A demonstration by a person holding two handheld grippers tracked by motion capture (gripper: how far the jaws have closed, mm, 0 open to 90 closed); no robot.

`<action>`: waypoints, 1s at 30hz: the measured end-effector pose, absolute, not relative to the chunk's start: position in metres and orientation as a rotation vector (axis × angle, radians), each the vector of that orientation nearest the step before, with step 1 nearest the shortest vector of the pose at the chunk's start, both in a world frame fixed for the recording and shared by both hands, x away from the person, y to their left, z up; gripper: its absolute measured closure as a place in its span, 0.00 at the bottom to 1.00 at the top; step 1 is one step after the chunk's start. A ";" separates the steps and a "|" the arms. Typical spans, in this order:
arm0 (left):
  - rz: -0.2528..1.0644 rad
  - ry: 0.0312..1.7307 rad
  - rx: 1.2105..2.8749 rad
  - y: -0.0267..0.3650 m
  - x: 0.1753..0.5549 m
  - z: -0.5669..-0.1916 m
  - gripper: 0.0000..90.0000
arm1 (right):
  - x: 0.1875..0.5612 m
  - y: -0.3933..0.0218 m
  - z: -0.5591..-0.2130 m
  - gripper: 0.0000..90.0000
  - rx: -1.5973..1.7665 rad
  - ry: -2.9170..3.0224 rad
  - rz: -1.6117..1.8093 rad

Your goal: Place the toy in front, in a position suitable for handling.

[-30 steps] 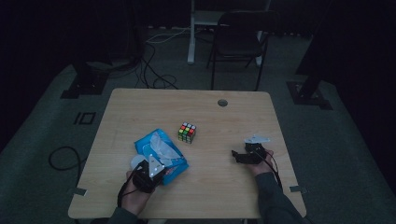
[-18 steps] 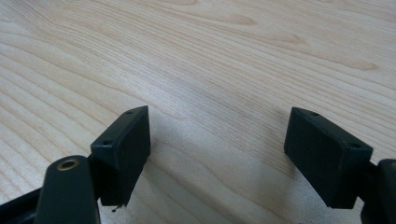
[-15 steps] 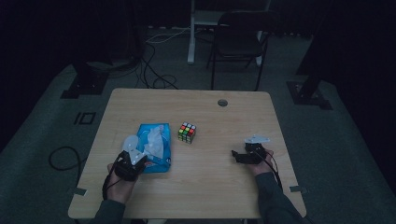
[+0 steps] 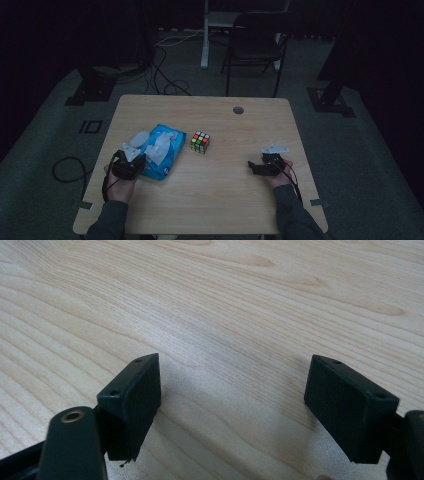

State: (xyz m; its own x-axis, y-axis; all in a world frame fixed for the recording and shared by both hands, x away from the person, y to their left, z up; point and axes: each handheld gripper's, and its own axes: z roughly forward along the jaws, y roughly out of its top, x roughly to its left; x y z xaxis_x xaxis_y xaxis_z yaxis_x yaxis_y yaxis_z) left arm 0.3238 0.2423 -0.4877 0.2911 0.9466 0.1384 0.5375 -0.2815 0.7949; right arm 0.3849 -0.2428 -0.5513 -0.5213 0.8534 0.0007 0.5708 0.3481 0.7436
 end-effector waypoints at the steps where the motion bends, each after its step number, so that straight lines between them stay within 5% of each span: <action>1: 0.810 1.321 1.913 0.244 0.323 -0.487 0.75 | 0.385 -0.243 -0.551 0.25 1.249 2.229 0.993; 19: 0.573 1.133 1.818 0.233 0.309 -0.470 0.58 | 0.384 -0.242 -0.551 0.24 1.231 2.248 0.999; 30: 0.552 1.064 1.791 0.227 0.302 -0.483 0.56 | 0.383 -0.236 -0.543 0.44 1.194 2.237 1.065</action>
